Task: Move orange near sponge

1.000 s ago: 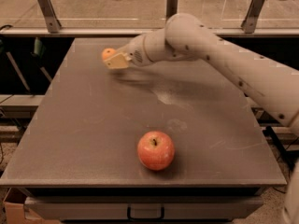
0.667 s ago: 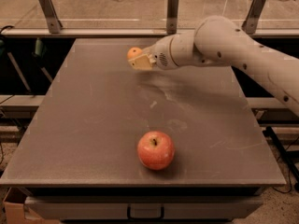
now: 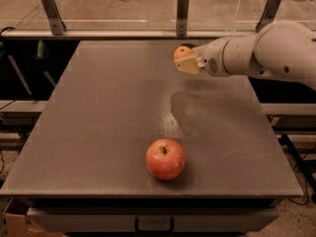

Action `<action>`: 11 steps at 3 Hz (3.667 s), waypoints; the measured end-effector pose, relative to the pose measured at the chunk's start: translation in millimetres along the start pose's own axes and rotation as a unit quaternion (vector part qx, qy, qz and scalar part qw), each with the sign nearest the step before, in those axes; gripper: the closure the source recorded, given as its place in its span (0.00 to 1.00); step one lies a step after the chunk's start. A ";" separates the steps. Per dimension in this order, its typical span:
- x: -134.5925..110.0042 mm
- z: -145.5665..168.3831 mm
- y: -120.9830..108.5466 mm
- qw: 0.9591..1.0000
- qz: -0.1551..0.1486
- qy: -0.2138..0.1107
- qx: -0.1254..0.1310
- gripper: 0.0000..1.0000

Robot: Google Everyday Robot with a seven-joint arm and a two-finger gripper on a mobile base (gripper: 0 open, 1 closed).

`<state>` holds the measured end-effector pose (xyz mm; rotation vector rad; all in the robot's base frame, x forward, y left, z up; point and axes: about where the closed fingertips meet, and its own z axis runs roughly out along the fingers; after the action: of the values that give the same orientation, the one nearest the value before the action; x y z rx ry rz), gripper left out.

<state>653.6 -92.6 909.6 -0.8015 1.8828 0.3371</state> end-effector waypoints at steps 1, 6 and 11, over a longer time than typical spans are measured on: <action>3.4 7.6 1.5 1.000 0.003 -0.003 0.001 1.00; 48.1 33.1 -102.1 0.996 0.011 0.015 0.089 0.82; 40.9 14.8 -118.0 0.995 0.016 0.001 0.099 0.00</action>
Offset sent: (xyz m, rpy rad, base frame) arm 0.0697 -0.0213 -0.0313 -0.0163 -0.0528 -0.0438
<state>731.4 -187.0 880.8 -0.6374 1.8979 0.1661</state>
